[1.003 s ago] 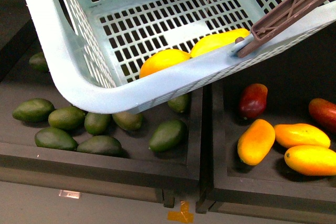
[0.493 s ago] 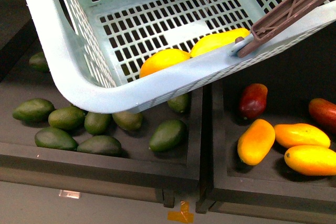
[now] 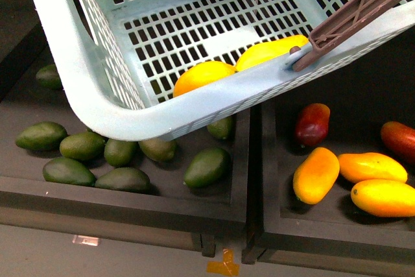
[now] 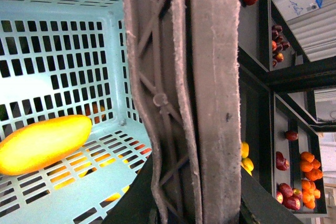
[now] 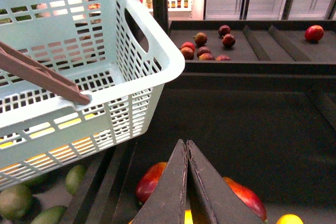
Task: Pick lemon and mango into basket
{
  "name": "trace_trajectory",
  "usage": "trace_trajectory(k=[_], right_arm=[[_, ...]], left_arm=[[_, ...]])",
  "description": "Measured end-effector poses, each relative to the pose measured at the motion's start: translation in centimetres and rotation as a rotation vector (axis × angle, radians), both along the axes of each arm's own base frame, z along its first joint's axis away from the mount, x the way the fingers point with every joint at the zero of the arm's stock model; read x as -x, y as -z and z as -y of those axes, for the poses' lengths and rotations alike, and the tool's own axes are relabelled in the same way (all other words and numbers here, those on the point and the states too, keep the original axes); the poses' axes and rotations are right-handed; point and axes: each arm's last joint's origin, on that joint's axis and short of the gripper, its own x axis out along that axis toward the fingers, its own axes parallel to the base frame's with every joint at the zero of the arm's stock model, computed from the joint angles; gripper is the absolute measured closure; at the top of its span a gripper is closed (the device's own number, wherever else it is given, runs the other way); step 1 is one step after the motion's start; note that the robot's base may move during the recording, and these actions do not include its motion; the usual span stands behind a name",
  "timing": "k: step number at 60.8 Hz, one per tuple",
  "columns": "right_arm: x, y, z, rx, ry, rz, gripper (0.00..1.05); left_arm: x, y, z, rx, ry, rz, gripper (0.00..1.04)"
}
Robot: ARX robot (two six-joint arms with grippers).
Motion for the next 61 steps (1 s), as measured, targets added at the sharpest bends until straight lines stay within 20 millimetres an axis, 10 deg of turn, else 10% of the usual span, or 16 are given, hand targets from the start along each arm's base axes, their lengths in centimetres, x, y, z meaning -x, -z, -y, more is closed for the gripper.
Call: trace_trajectory(k=[13,38,61], right_arm=[[0.02,0.01,0.00,0.001,0.000,0.000,1.02],[0.02,0.01,0.01,0.001,0.004,-0.001,0.08],[0.04,0.00,0.00,0.001,0.002,0.001,0.09]], left_arm=[[0.02,0.00,0.02,0.001,0.003,-0.001,0.86],[0.11,0.04,0.17,-0.002,0.007,0.000,0.86],[0.14,0.03,0.20,0.006,0.006,-0.005,0.86]])
